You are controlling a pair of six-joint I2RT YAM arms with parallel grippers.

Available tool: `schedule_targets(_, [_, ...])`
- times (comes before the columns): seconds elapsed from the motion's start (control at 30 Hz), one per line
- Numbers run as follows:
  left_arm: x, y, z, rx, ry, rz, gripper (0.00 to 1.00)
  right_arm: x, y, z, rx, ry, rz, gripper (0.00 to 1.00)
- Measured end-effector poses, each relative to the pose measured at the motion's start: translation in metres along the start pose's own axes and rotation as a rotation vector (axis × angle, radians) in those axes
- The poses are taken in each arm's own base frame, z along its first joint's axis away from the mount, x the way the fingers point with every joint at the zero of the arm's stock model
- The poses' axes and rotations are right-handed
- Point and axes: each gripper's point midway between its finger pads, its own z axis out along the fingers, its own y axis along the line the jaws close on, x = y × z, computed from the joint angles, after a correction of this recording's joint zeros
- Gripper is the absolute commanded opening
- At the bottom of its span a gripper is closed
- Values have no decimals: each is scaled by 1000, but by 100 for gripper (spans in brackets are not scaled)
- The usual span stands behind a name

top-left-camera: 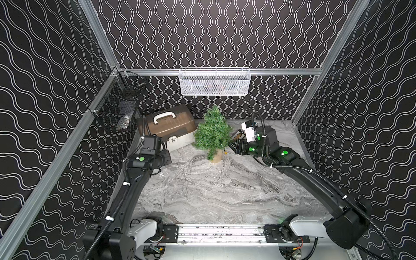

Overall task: Remove string lights from the small christmas tree
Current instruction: Place the light string at the center of the board.

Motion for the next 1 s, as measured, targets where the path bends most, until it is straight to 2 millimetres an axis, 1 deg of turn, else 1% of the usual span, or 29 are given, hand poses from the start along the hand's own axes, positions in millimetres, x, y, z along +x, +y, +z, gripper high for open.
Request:
schedule_targets(0.07, [10, -20, 16, 37, -1, 49, 49, 4, -2, 1, -5, 10, 7, 61])
schedule_targets(0.13, [16, -30, 33, 56, -9, 61, 50, 7, -3, 2, -12, 17, 17, 61])
schedule_targets(0.23, [16, -30, 63, 34, -35, 56, 50, 9, -3, 1, -19, 20, 27, 61])
schedule_targets(0.4, [5, -39, 115, 35, -93, 34, 51, 10, 1, -1, -44, 14, 31, 61])
schedule_targets(0.57, [-1, -38, 161, 0, -135, 1, 51, 23, -4, 2, -45, 45, 52, 61])
schedule_targets(0.77, [-20, -34, 199, -13, -198, -33, 51, 24, -3, 4, -51, 48, 56, 61])
schedule_targets(0.93, [-25, -32, 223, 7, -213, -52, 47, 25, -8, 8, -42, 54, 61, 60])
schedule_targets(1.0, [-24, -36, 230, 31, -213, -57, 43, 25, -10, 10, -36, 57, 65, 60])
